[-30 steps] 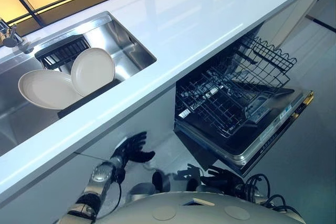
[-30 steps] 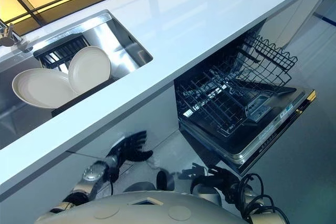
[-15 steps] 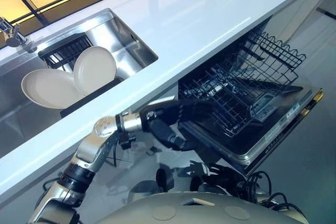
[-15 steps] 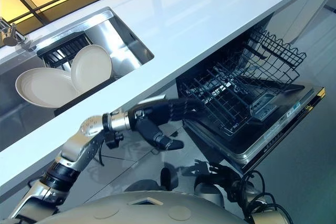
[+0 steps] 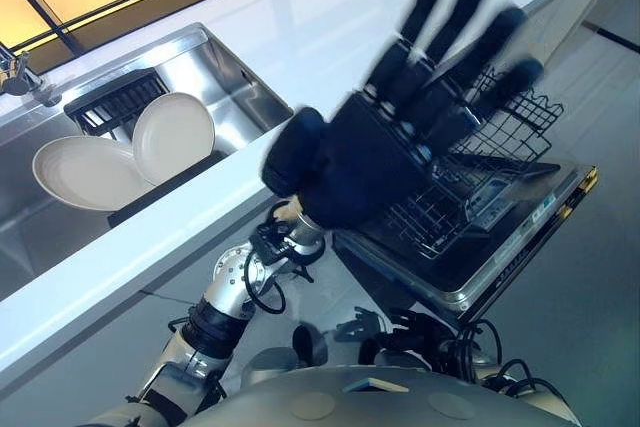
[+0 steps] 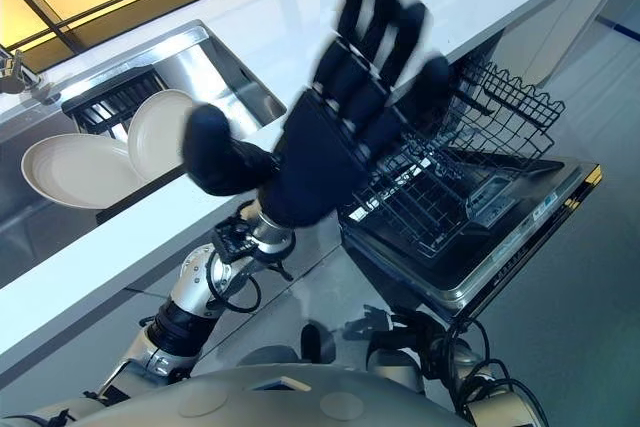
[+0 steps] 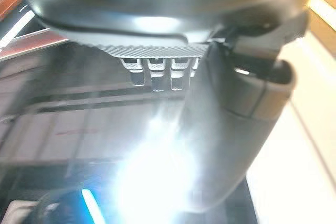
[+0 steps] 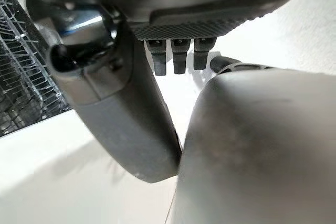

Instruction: Pick up plates and place into dishwasher.

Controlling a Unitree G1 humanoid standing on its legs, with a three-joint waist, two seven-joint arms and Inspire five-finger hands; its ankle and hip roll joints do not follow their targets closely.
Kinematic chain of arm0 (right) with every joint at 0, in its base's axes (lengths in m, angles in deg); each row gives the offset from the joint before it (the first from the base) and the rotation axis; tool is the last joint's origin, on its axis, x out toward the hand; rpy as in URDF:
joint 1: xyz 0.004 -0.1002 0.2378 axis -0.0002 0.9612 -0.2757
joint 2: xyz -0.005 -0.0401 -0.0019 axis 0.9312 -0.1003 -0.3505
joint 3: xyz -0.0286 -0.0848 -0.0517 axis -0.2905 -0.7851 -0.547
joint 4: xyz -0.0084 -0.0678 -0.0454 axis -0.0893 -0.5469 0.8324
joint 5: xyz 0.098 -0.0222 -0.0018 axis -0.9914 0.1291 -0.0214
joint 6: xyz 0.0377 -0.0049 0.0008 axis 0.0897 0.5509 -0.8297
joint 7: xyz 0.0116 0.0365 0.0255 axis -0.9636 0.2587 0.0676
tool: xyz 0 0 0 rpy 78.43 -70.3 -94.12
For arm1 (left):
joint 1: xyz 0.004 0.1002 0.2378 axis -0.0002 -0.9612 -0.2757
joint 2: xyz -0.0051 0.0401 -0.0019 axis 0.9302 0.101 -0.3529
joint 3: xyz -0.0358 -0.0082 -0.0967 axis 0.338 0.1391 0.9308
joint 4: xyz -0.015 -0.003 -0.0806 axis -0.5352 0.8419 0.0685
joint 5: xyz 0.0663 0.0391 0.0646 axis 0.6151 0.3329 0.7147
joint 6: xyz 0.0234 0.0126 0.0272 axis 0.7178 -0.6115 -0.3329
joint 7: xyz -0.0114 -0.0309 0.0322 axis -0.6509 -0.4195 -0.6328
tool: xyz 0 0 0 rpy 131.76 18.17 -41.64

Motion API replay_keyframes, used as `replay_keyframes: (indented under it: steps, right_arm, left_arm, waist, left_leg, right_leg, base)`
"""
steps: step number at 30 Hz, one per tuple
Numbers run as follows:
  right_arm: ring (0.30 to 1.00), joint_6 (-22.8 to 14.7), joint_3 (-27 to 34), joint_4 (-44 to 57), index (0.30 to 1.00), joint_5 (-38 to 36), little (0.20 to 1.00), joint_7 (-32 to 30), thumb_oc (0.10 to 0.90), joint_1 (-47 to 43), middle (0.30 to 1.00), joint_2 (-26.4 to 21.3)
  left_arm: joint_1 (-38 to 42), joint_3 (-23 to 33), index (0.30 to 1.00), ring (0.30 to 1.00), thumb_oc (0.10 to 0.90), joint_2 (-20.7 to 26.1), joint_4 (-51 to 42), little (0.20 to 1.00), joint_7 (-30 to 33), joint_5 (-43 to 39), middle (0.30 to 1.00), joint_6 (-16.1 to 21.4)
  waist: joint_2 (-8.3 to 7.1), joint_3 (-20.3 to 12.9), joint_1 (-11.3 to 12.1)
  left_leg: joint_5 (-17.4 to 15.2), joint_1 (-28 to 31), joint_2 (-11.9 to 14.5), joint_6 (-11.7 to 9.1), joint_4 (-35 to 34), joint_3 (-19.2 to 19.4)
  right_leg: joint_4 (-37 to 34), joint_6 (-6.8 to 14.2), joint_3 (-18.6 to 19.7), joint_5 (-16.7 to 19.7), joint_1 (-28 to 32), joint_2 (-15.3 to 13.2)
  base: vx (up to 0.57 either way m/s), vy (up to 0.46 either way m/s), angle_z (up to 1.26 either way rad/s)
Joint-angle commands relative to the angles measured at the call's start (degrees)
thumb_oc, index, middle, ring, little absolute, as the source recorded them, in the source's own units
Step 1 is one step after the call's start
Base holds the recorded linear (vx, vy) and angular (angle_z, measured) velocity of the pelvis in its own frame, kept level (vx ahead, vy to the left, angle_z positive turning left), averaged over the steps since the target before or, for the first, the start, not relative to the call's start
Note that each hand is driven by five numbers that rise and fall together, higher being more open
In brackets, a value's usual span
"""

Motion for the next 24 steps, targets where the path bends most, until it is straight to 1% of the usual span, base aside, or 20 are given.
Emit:
replay_keyframes:
  steps: [1, 2, 3, 4, 5, 6, 8, 9, 10, 11, 12, 13, 14, 15, 16, 17, 19, 21, 23, 24]
  right_arm:
    - [0.9, -1.7, 0.7, -0.6, 0.9, -1.1, 0.9, -0.2, 0.8, 0.9, 0.9, 1.5]
    - [0.9, -1.9, 0.9, -0.6, 0.9, -1.0, 0.9, -0.2, 0.8, 1.1, 0.9, 1.4]
    - [0.9, -3.7, 2.0, -1.0, 0.9, -0.7, 0.9, -0.1, 0.8, 3.0, 0.9, 1.0]
    - [0.9, -4.5, 2.6, -1.3, 0.9, -0.7, 0.9, 0.0, 0.8, 3.6, 0.9, 0.8]
    - [0.9, -5.1, 3.1, -1.6, 0.9, -0.6, 0.9, 0.3, 0.8, 4.1, 0.9, 0.6]
    - [0.9, -5.4, 3.5, -1.9, 0.9, -0.7, 0.9, 0.6, 0.8, 4.5, 0.9, 0.5]
    - [0.9, -5.4, 3.9, -1.8, 0.9, -0.6, 0.9, 1.1, 0.8, 4.7, 0.9, 0.4]
    - [0.9, -5.2, 3.7, -1.5, 0.9, -0.6, 0.9, 1.3, 0.8, 4.7, 0.9, 0.4]
    - [0.9, -5.2, 3.7, -1.5, 0.9, -0.6, 0.9, 1.3, 0.8, 4.7, 0.9, 0.4]
    - [0.9, -4.9, 3.1, -1.0, 0.9, -0.5, 0.9, 1.4, 0.8, 4.7, 0.9, 0.3]
    - [0.9, -4.4, 2.8, -0.5, 0.9, -0.2, 0.9, 1.5, 0.8, 4.6, 0.9, 0.0]
    - [0.9, -4.3, 2.6, -0.4, 0.9, -0.1, 0.9, 1.5, 0.8, 4.6, 0.9, 0.1]
    - [0.9, -3.7, 2.1, 0.2, 0.9, 0.1, 0.9, 1.6, 0.8, 4.4, 0.9, -0.3]
    - [0.9, -3.4, 1.8, 0.5, 0.9, 0.3, 0.9, 1.7, 0.8, 4.3, 0.9, -0.6]
    - [0.9, -3.0, 1.5, 0.9, 0.9, 0.5, 0.9, 1.9, 0.8, 4.2, 0.9, -0.8]
    - [0.9, -2.3, 1.3, 1.2, 0.9, 0.7, 0.9, 2.1, 0.8, 4.0, 0.9, -1.2]
    - [0.9, -1.8, 1.1, 1.3, 0.9, 0.9, 0.9, 2.2, 0.8, 3.8, 0.9, -1.5]
    - [0.9, -0.8, 0.7, 1.3, 0.9, 1.0, 0.9, 2.1, 0.8, 3.3, 0.9, -2.4]
    - [0.9, -0.3, 1.0, 1.2, 0.9, 1.1, 0.9, 2.4, 0.8, 3.1, 0.9, -2.9]
    - [0.9, -0.1, 1.1, 1.1, 0.9, 0.9, 0.9, 2.6, 0.8, 3.0, 0.9, -3.3]
  left_arm:
    - [1.2, 8.3, 0.9, 0.9, 0.8, 3.2, -4.1, 0.9, 13.1, 36.0, 0.9, 26.9]
    - [0.9, 9.0, 0.9, 0.9, 0.8, 3.8, -4.0, 0.9, 14.3, 38.1, 0.9, 27.9]
    - [-0.9, 14.4, 0.9, 0.9, 0.8, 8.2, -2.9, 0.9, 20.7, 50.0, 0.9, 32.0]
    - [-1.4, 16.9, 0.9, 0.9, 0.8, 10.0, -2.5, 0.9, 22.4, 54.6, 0.9, 32.1]
    - [-1.7, 19.6, 0.9, 0.9, 0.8, 11.9, -2.5, 0.9, 25.6, 59.0, 0.9, 32.5]
    - [-1.7, 22.5, 0.9, 0.9, 0.8, 14.0, -2.9, 0.9, 28.9, 64.8, 0.9, 31.5]
    - [-1.5, 25.9, 0.9, 0.9, 0.8, 17.4, -2.7, 0.9, 35.4, 76.8, 0.9, 30.6]
    - [-0.6, 27.6, 0.9, 0.9, 0.8, 20.0, -2.1, 0.9, 38.4, 83.4, 0.9, 29.0]
    - [-0.4, 27.8, 0.9, 0.9, 0.8, 20.4, -2.0, 0.9, 39.0, 84.2, 0.9, 28.8]
    - [1.2, 29.3, 0.9, 0.9, 0.8, 25.2, -0.3, 0.9, 44.5, 94.3, 0.9, 26.8]
    - [2.8, 30.5, 0.9, 0.9, 0.8, 29.4, 1.8, 0.9, 47.2, 100.1, 0.9, 25.1]
    - [3.4, 30.7, 0.9, 0.9, 0.8, 30.8, 2.6, 0.9, 47.5, 102.3, 0.9, 24.0]
    - [5.2, 31.4, 0.9, 0.9, 0.8, 35.0, 5.1, 0.9, 48.2, 105.2, 0.9, 22.6]
    - [6.5, 31.7, 0.9, 0.9, 0.8, 37.4, 6.8, 0.9, 48.2, 107.6, 0.9, 21.7]
    - [7.9, 31.2, 0.9, 0.9, 0.8, 40.8, 9.4, 0.9, 48.1, 108.2, 0.9, 20.8]
    - [9.4, 31.0, 0.9, 0.9, 0.8, 43.7, 11.7, 0.9, 47.0, 110.6, 0.9, 20.5]
    - [11.9, 29.1, 0.9, 0.9, 0.8, 48.3, 14.6, 0.9, 47.7, 114.1, 0.9, 20.4]
    - [15.9, 26.0, 0.9, 0.9, 0.8, 53.6, 18.2, 0.9, 45.2, 117.8, 0.9, 20.1]
    - [18.8, 22.6, 0.9, 0.9, 0.8, 56.6, 20.9, 0.9, 43.7, 119.9, 0.9, 20.5]
    - [20.5, 20.6, 0.9, 0.9, 0.8, 58.3, 22.5, 0.9, 41.9, 121.4, 0.9, 21.2]
  waist:
    - [1.02, -0.4, 2.4]
    - [1.09, -0.5, 2.6]
    - [1.45, -0.8, 3.5]
    - [1.52, -1.3, 4.0]
    - [1.54, -1.8, 4.4]
    - [1.5, -2.1, 4.8]
    - [1.48, -3.0, 5.3]
    - [1.54, -3.4, 5.4]
    - [1.51, -3.5, 5.4]
    - [1.67, -4.0, 5.3]
    - [1.95, -4.3, 5.1]
    - [1.98, -4.4, 5.0]
    - [2.28, -4.7, 4.6]
    - [2.45, -4.8, 4.3]
    - [2.72, -4.9, 4.0]
    - [2.99, -5.1, 3.7]
    - [3.41, -5.1, 3.2]
    - [4.1, -5.3, 2.4]
    - [4.44, -5.4, 1.8]
    - [4.69, -5.4, 1.4]
  left_leg:
    - [-7.4, 1.3, -0.8, -0.1, 1.0, 1.2]
    - [-7.3, 1.1, -0.8, -0.1, 1.0, 1.0]
    - [-7.3, 1.2, -1.2, 0.0, 0.9, 0.0]
    - [-7.1, 0.9, -1.4, 0.0, 0.9, -0.4]
    - [-7.0, 0.7, -1.6, 0.0, 0.8, -0.8]
    - [-7.1, 0.8, -1.8, -0.1, 0.7, -1.3]
    - [-6.7, 0.4, -2.0, -0.1, 0.5, -1.8]
    - [-6.6, 0.3, -2.1, -0.1, 0.4, -2.0]
    - [-6.6, 0.3, -2.1, -0.1, 0.4, -2.0]
    - [-6.4, 0.2, -2.1, -0.1, 0.2, -2.0]
    - [-6.4, 0.2, -2.2, -0.1, 0.2, -1.8]
    - [-6.4, 0.1, -2.2, -0.1, 0.2, -1.7]
    - [-6.4, 0.1, -2.1, -0.1, 0.2, -1.3]
    - [-6.3, 0.2, -2.0, -0.1, 0.2, -1.0]
    - [-6.4, 0.3, -2.0, -0.1, 0.2, -0.6]
    - [-6.4, 0.4, -1.9, -0.1, 0.2, -0.1]
    - [-6.4, 0.6, -1.9, 0.0, 0.2, 0.3]
    - [-6.7, 1.0, -1.9, 0.1, 0.2, 1.2]
    - [-6.8, 1.5, -2.0, 0.3, 0.3, 1.8]
    - [-6.9, 1.7, -2.1, 0.4, 0.3, 2.2]
  right_leg:
    - [5.5, 1.7, 0.3, -4.5, -2.7, 1.0]
    - [5.5, 1.7, 0.2, -4.5, -2.8, 1.0]
    - [5.3, 1.7, -0.7, -5.0, -2.2, 1.0]
    - [5.1, 1.6, -1.0, -5.0, -2.3, 1.0]
    - [5.0, 1.6, -1.3, -5.1, -2.3, 0.9]
    - [5.1, 1.6, -1.6, -5.5, -2.0, 0.9]
    - [4.9, 1.6, -1.9, -5.4, -2.2, 0.9]
    - [4.9, 1.7, -1.9, -5.4, -2.3, 0.9]
    - [4.9, 1.7, -1.9, -5.4, -2.4, 0.9]
    - [4.9, 1.8, -1.8, -5.4, -2.6, 0.9]
    - [4.9, 1.9, -1.6, -5.4, -2.7, 0.9]
    - [4.9, 1.9, -1.5, -5.4, -2.7, 0.9]
    - [5.0, 2.0, -1.4, -5.4, -2.9, 0.9]
    - [5.1, 2.0, -1.2, -5.4, -2.9, 0.9]
    - [5.2, 2.1, -1.0, -5.3, -3.0, 0.9]
    - [5.3, 2.3, -0.7, -5.3, -3.1, 0.9]
    - [5.5, 2.4, -0.2, -5.3, -3.2, 0.8]
    - [5.7, 2.7, 0.4, -5.2, -3.1, 0.8]
    - [5.8, 2.9, 0.8, -5.1, -3.1, 0.7]
    - [5.8, 3.0, 1.1, -5.0, -3.0, 0.7]
  base:
    - [-0.02, 0.018, 0.1]
    - [-0.01, 0.047, 0.22]
    - [-0.01, 0.056, 0.23]
    - [0.01, 0.069, 0.22]
    - [0.03, 0.047, 0.13]
    - [0.04, 0.042, 0.13]
    - [0.03, 0.039, 0.21]
    - [0.03, 0.03, 0.31]
    - [0.02, 0.047, 0.38]
    - [0.02, 0.057, 0.31]
    - [0.02, 0.064, 0.22]
    - [0.02, 0.061, 0.09]
    - [0.01, 0.056, 0.01]
    - [0.02, 0.068, -0.02]
    - [0.02, 0.07, -0.07]
    - [0.02, 0.074, -0.12]
    - [0.03, 0.068, -0.12]
    - [0.04, 0.077, -0.13]
    - [0.05, 0.064, -0.1]
    - [0.07, 0.064, -0.07]
